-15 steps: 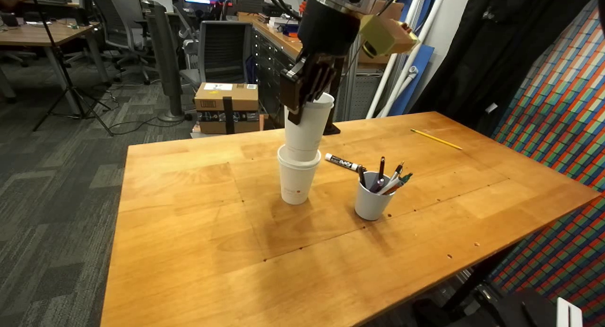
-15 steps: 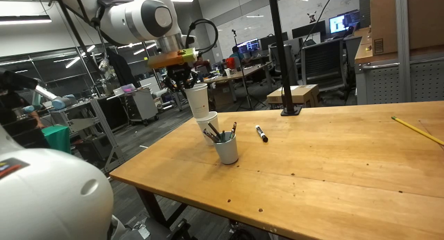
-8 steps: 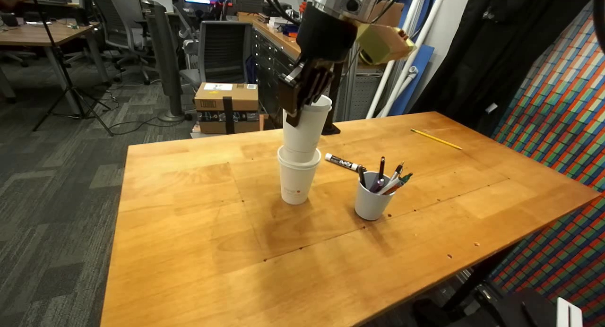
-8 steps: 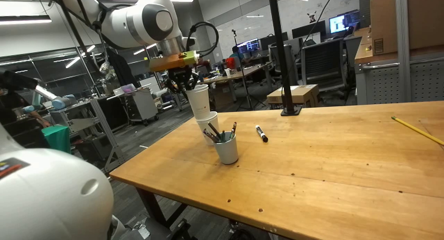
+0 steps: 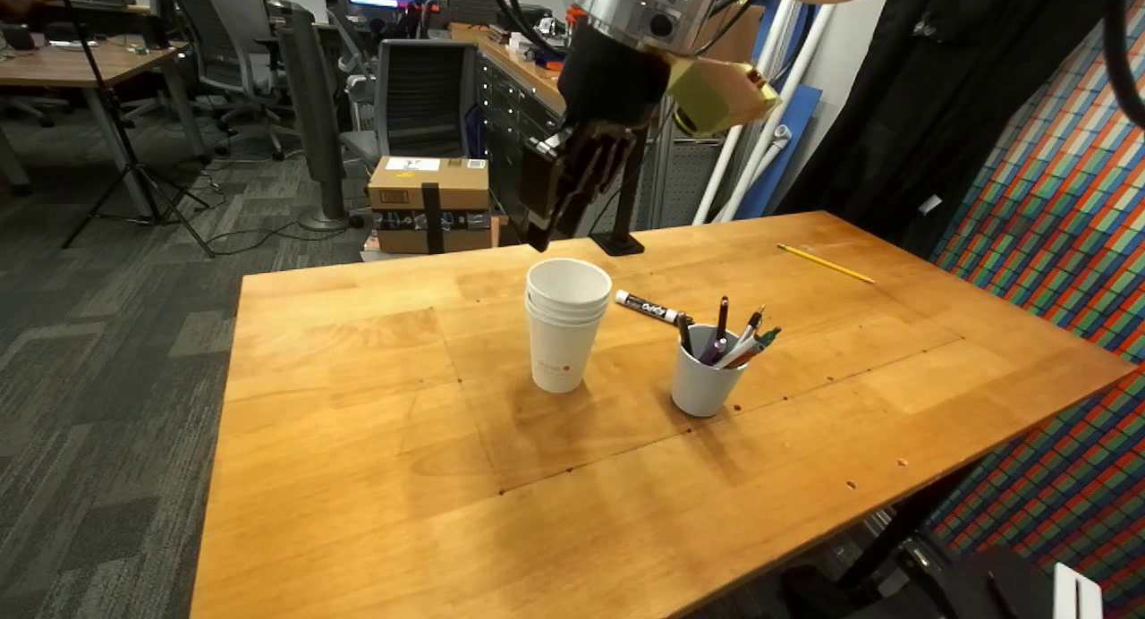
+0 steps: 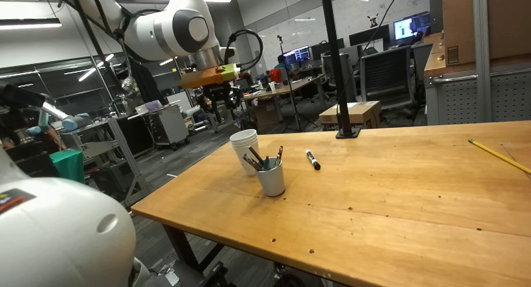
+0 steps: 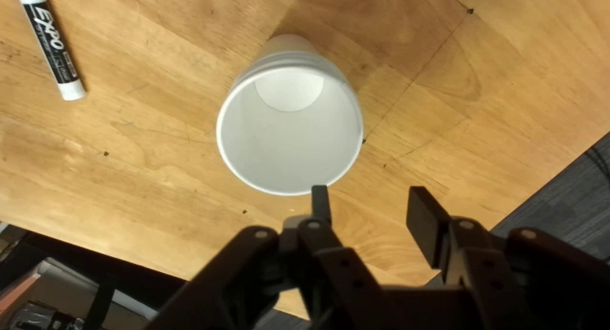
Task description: Stack the white cups together, place the black marker inside the topmost cup on the stacked cups
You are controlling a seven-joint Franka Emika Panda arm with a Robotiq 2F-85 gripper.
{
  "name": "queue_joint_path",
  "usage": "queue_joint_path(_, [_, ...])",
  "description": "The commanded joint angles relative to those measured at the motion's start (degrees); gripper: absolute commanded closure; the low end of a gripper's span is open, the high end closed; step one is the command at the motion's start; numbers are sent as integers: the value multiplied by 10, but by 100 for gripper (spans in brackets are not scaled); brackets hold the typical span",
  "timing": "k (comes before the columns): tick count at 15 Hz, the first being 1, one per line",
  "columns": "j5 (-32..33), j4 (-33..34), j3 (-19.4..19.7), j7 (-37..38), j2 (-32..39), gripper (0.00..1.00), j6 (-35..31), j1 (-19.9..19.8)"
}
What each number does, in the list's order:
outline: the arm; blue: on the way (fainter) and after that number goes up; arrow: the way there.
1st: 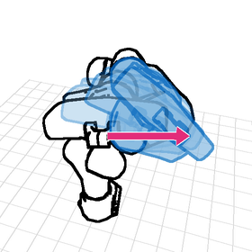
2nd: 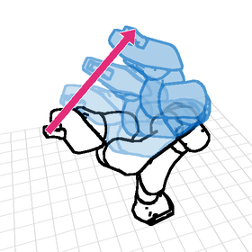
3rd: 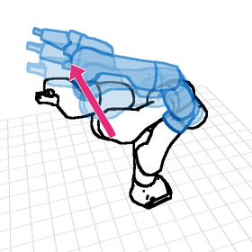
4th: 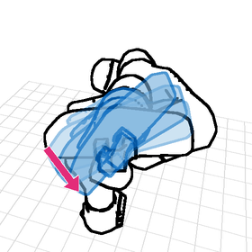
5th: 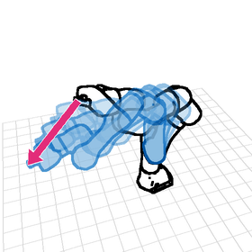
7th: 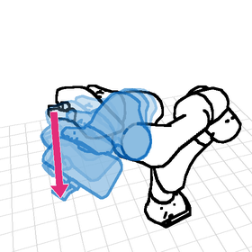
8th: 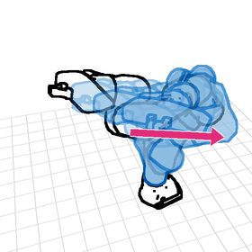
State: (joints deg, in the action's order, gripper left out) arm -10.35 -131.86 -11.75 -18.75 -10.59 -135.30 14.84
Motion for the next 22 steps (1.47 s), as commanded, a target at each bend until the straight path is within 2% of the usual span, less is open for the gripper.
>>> queue_joint_path(1, [-1,-2,3,0,-3,20,-16,5])
queue_joint_path(3, [0,-1,3,0,-3,5,-16,4])
queue_joint_path(4, [3,-1,3,2,-3,1,-16,3])
queue_joint_path(10, [14,0,17,-9,1,0,-24,-8])
queue_joint_path(15, [37,12,51,-22,15,0,-16,-37])
queue_joint_path(22, [10,46,95,-89,44,0,-3,-66])
